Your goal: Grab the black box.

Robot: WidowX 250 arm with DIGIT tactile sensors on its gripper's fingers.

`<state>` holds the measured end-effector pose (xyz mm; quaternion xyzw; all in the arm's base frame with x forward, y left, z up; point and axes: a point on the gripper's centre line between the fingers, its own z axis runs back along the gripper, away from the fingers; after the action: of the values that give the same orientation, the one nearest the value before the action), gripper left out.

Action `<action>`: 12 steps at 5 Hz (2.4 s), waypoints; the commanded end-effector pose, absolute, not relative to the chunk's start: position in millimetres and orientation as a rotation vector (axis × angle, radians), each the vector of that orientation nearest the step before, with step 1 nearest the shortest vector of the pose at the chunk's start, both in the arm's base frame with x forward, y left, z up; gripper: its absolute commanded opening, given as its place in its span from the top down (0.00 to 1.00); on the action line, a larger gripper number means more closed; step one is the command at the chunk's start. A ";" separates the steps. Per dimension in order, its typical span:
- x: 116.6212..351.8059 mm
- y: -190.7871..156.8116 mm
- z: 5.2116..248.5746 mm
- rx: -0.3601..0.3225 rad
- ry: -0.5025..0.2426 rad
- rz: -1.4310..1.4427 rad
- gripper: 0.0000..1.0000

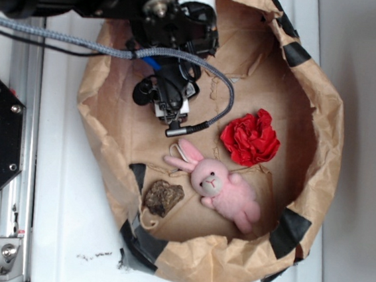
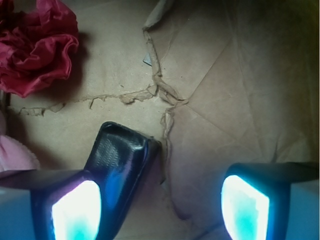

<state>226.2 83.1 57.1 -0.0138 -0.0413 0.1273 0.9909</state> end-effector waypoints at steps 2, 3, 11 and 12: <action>241.2 90.5 89.5 -0.101 -0.081 0.429 0.00; 238.1 91.9 93.1 -0.113 -0.078 0.435 0.00; 235.6 74.9 43.8 -0.005 -0.090 0.376 1.00; 235.1 75.5 43.8 -0.007 -0.084 0.369 1.00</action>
<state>228.8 66.7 38.2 -0.0074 -0.0250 0.1701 0.9851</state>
